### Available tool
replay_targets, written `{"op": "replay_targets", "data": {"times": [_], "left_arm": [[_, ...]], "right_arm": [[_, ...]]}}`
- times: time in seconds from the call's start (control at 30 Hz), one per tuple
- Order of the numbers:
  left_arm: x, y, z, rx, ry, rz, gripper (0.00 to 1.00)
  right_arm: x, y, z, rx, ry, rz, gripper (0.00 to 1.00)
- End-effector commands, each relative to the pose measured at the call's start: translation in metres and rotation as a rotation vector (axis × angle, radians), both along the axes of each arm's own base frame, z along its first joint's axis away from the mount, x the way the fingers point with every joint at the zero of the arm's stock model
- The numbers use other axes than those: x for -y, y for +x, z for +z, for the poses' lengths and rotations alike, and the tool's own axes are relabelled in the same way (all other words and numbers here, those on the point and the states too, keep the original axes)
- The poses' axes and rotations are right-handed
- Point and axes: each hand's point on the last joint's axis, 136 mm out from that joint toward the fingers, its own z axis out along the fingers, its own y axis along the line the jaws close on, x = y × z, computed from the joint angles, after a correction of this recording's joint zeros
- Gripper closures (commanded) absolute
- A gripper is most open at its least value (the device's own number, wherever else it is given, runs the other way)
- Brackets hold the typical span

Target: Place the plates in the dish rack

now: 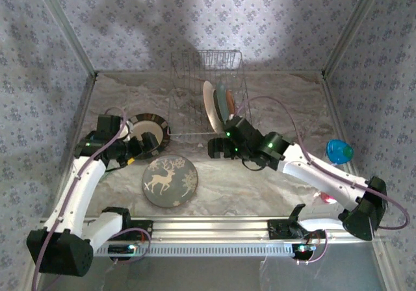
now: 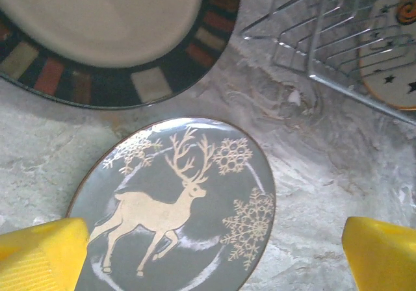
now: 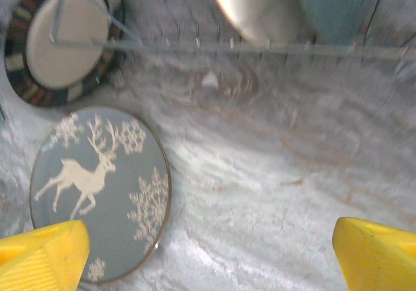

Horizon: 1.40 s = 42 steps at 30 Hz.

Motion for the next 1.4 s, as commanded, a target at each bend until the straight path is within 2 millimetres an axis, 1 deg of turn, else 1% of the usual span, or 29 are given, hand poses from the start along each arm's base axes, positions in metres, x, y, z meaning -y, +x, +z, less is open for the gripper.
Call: {"op": "replay_targets", "data": {"times": [0.0, 0.17, 0.3, 0.37, 0.53, 0.73, 0.87, 1.07, 1.23, 1.37], "left_arm": [[-0.002, -0.007, -0.008, -0.022, 0.004, 0.025, 0.01], [-0.003, -0.014, -0.024, -0.048, 0.0, 0.038, 0.01], [-0.002, -0.022, -0.037, -0.065, -0.011, 0.045, 0.01], [-0.003, -0.025, -0.042, -0.063, -0.014, 0.05, 0.01], [-0.001, -0.027, -0.047, -0.057, -0.022, 0.042, 0.01], [0.001, -0.027, -0.049, -0.05, -0.034, 0.03, 0.01], [0.002, -0.025, -0.05, -0.039, -0.04, 0.031, 0.01], [0.004, -0.022, -0.054, -0.04, -0.045, 0.027, 0.01], [0.006, -0.022, -0.054, -0.036, -0.051, 0.021, 0.01], [0.007, -0.023, -0.056, -0.038, -0.053, 0.021, 0.01]], "right_arm": [[-0.015, -0.011, -0.006, -0.062, 0.161, 0.006, 0.05], [-0.018, -0.019, -0.035, -0.112, 0.206, -0.009, 0.06], [-0.028, -0.023, -0.048, -0.133, 0.248, 0.014, 0.07], [-0.034, -0.024, -0.051, -0.142, 0.253, 0.033, 0.08], [-0.047, -0.026, -0.058, -0.163, 0.265, 0.064, 0.08], [-0.067, -0.026, -0.067, -0.203, 0.302, 0.111, 0.08], [-0.077, -0.024, -0.071, -0.218, 0.321, 0.12, 0.08], [-0.087, -0.021, -0.081, -0.242, 0.341, 0.125, 0.08], [-0.099, -0.018, -0.086, -0.261, 0.37, 0.133, 0.08], [-0.099, -0.016, -0.089, -0.26, 0.367, 0.122, 0.08]]}}
